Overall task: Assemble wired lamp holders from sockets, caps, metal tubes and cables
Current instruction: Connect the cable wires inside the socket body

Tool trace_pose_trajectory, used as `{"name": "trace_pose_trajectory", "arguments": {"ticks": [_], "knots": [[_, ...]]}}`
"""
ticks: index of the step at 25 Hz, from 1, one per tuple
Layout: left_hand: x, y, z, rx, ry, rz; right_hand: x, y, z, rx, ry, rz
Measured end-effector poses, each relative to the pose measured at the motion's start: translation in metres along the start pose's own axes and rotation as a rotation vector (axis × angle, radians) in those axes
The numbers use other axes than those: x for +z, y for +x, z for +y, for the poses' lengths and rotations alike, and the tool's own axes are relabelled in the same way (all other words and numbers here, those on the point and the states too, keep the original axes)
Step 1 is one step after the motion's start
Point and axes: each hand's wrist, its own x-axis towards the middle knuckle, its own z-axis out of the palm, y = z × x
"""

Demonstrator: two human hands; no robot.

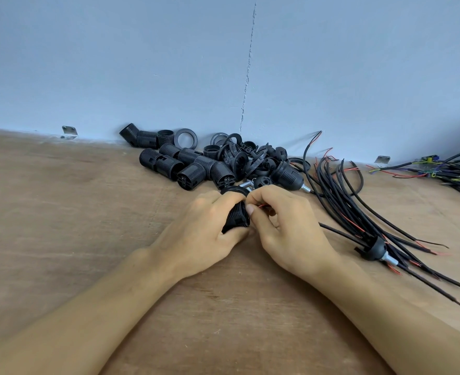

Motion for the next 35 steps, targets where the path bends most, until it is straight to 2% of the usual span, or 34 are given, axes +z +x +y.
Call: {"name": "trace_pose_trajectory", "arguments": {"ticks": [9,15,21,29,35], "knots": [[0.003,0.003,-0.001,-0.048,0.004,0.062,-0.002,0.001,-0.001,0.113,0.096,0.029],[0.0,0.002,-0.007,-0.01,0.0,0.066,-0.002,0.001,0.003,0.125,-0.005,0.014],[-0.001,0.002,-0.006,0.0,-0.022,0.082,-0.001,0.001,0.004,0.136,0.007,0.036],[-0.003,0.002,-0.002,-0.056,-0.055,0.09,0.0,0.0,0.006,0.161,0.009,0.08],[-0.009,0.005,-0.001,-0.197,-0.102,0.174,-0.001,0.002,0.008,0.199,0.024,0.152]]}}
